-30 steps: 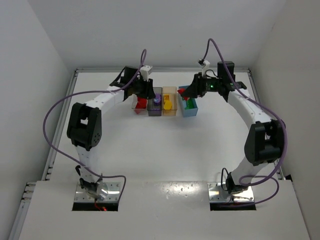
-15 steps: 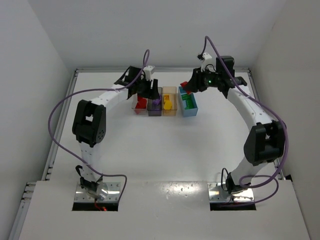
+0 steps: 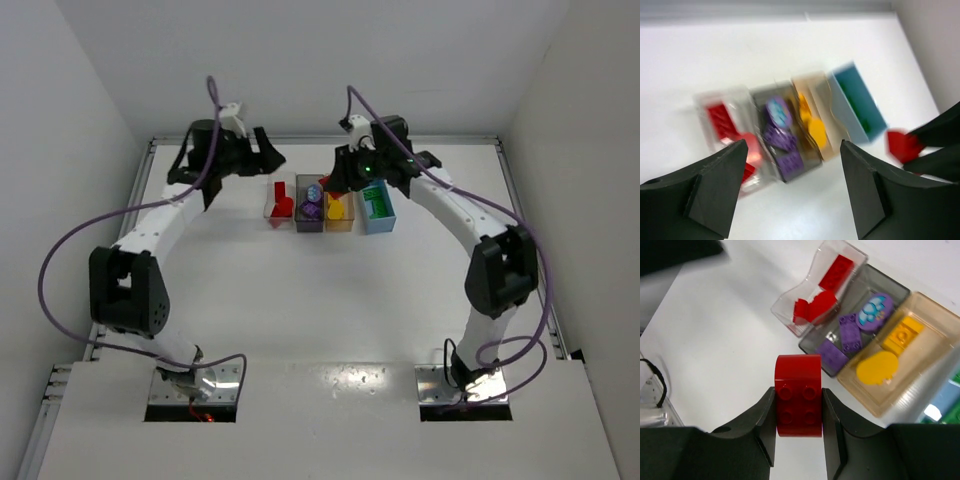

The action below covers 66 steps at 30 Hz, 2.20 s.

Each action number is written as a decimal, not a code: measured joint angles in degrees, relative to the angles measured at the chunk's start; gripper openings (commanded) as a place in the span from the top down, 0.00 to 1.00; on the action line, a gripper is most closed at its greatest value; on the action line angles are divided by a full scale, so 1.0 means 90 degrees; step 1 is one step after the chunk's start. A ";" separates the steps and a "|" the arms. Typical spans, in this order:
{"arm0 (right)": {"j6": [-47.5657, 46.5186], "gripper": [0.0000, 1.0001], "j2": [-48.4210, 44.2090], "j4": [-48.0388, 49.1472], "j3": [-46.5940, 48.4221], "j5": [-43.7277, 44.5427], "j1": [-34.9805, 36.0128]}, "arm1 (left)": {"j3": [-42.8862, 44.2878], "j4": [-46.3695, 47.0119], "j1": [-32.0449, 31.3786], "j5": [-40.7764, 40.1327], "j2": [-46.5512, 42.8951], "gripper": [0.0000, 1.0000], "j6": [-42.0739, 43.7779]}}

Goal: Sort the legos into containers by color

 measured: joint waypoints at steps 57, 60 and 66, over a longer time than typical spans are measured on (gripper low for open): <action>0.1698 0.25 0.4670 0.0884 0.4240 0.0058 0.0937 | -0.0891 -0.0884 0.2023 0.0012 -0.1171 0.03 0.0165; 0.1399 0.21 0.4464 0.0605 0.4177 -0.0012 0.0911 | -0.0891 -0.0959 0.1904 -0.0219 -0.1154 0.00 0.0318; 0.0593 0.17 0.2110 0.0090 0.2382 0.0027 0.0449 | -0.0891 -0.1100 0.1596 -0.0551 -0.1154 0.00 0.0556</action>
